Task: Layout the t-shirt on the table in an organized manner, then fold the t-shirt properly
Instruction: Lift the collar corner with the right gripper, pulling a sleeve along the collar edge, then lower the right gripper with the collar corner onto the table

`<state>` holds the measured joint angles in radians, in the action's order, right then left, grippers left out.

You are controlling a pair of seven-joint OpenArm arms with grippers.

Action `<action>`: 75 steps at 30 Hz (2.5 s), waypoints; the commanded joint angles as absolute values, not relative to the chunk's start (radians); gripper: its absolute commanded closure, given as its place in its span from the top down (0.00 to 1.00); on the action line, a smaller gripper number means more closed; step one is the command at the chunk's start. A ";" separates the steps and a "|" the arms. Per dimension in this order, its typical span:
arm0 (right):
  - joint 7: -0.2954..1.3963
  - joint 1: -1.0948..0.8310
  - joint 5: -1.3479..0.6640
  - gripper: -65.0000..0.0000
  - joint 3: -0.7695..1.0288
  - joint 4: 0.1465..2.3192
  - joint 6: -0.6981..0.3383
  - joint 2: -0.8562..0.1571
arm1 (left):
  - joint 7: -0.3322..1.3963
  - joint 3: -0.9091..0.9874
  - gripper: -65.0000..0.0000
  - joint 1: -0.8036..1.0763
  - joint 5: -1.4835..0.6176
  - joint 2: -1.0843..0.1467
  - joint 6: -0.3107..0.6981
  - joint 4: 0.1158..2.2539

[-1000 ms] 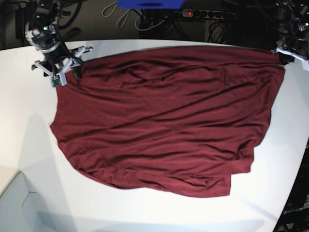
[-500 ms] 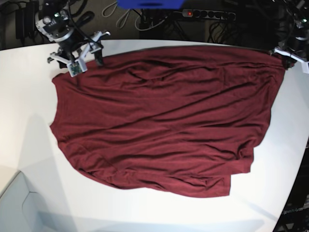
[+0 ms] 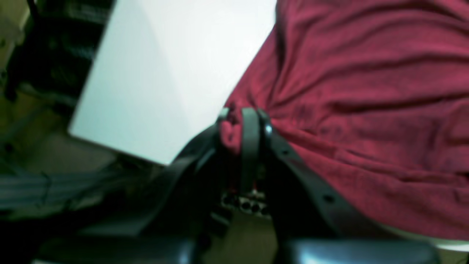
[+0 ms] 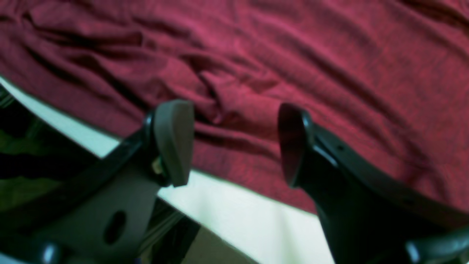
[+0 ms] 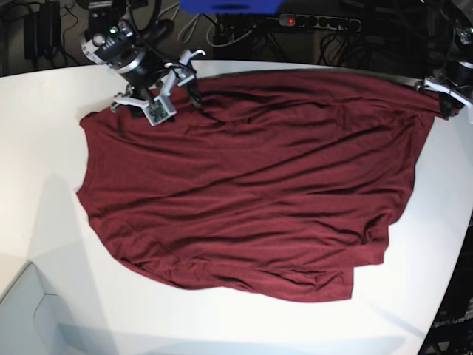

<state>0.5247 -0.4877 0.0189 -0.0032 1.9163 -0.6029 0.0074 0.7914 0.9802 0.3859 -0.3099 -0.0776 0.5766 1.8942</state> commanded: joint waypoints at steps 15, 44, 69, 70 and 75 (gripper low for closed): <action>0.496 -0.464 0.004 0.56 -0.022 1.768 -0.605 0.007 | 0.954 1.135 0.00 0.400 -0.515 -0.117 0.576 1.943; 0.375 -0.542 0.002 0.00 0.065 1.804 -0.607 -0.039 | 0.983 1.135 0.00 0.418 -0.541 -0.117 0.576 1.933; 0.369 -0.647 0.002 0.00 0.084 1.992 -0.608 -0.076 | 0.981 1.082 0.00 0.348 -0.538 -0.117 0.576 1.804; 0.369 -0.644 0.002 0.00 0.084 1.997 -0.608 -0.074 | 0.981 1.075 0.00 0.335 -0.538 -0.117 0.576 1.804; 0.371 -0.613 0.002 0.00 0.085 2.003 -0.608 -0.076 | 0.981 1.073 0.00 0.268 -0.518 -0.119 0.575 1.785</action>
<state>0.3958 -0.6109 0.0158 0.0822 1.9823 -0.6064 -0.0715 0.9951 1.0695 0.2668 -0.5114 -0.1020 0.5766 1.7737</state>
